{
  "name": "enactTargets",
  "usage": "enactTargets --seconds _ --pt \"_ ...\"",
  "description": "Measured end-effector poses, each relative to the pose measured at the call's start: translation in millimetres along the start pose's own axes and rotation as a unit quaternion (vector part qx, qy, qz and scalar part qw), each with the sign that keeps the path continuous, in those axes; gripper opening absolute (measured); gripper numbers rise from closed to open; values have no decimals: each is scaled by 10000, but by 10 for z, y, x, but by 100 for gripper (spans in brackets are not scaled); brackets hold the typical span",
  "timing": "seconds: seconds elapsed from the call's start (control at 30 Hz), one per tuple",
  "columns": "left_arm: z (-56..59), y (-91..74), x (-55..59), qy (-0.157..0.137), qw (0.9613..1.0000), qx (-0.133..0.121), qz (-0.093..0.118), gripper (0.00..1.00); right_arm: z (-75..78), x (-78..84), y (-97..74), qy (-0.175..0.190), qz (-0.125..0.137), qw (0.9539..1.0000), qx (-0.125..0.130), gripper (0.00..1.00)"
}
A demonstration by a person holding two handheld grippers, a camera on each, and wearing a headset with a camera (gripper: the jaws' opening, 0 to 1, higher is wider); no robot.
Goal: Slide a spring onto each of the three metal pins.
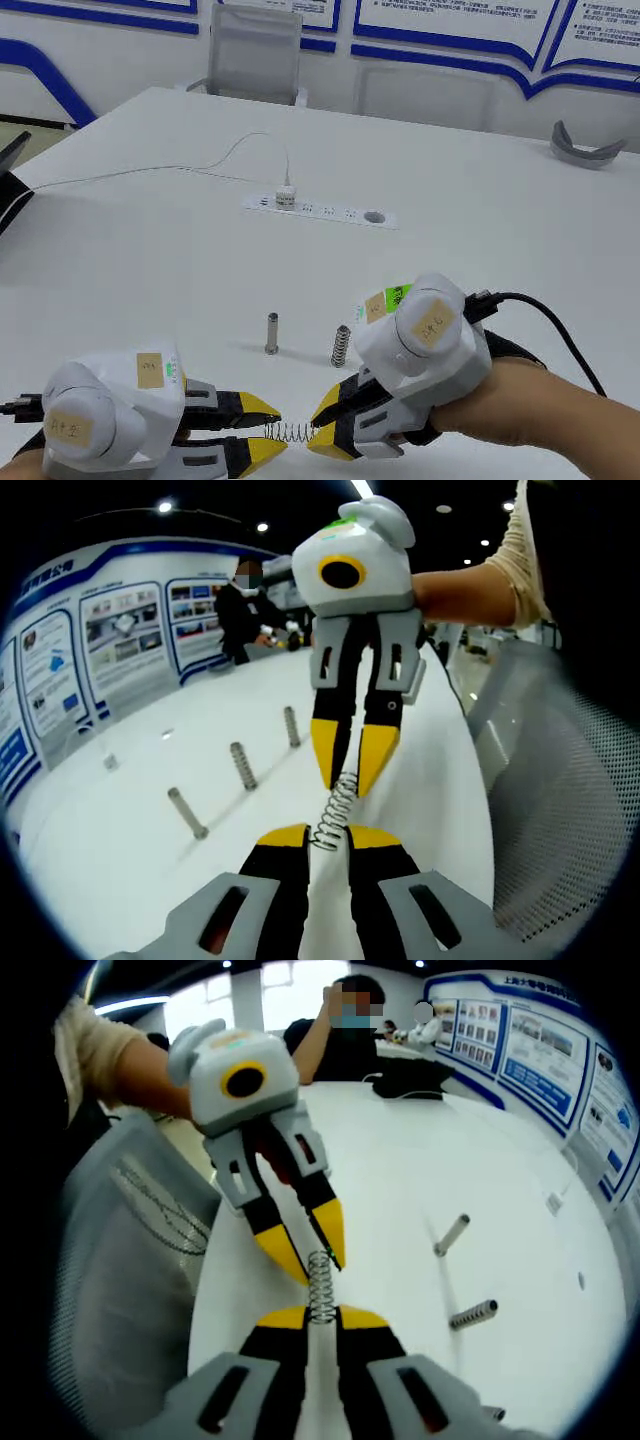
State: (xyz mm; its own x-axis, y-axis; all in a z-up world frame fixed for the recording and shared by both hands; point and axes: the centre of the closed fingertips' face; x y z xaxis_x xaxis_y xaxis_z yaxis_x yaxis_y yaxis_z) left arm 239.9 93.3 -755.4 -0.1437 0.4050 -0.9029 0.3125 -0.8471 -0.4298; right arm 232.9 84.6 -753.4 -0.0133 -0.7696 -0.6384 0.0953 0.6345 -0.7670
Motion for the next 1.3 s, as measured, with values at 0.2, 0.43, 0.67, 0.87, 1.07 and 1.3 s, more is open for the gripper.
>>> enactTargets --seconds 0.2,0.43,0.67,0.87,1.07,1.3 --pt "-8 14 -10 23 10000 1 -3 12 20 -100 -80 -19 87 10000 28 12" --pt "-14 7 -16 3 10000 -11 14 12 27 -229 -112 -75 244 9996 94 12" --pt "5 -8 -29 5 10000 -18 22 11 25 -360 -124 -126 423 9989 129 12" --pt "8 -13 -49 -30 10000 -32 49 11 34 -435 -127 -152 558 9982 182 12" --pt "-12 -16 -95 -172 9997 -64 147 11 53 -542 -125 -86 787 9966 244 12" --pt "-33 -24 -131 -281 9993 -91 216 11 75 -617 -106 -67 933 9951 320 12"
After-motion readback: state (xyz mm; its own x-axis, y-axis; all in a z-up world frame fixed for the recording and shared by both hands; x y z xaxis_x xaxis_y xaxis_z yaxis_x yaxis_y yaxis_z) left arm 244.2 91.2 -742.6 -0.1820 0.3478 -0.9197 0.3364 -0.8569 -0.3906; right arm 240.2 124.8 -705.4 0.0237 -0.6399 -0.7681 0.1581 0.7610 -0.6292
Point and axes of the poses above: the centre of the closed fingertips' face, and the gripper's own axes: y roughly forward along the fingers, z roughly to its right, x roughly out of its underside, and after that the axes turned 6 degrees about -y, right-handed
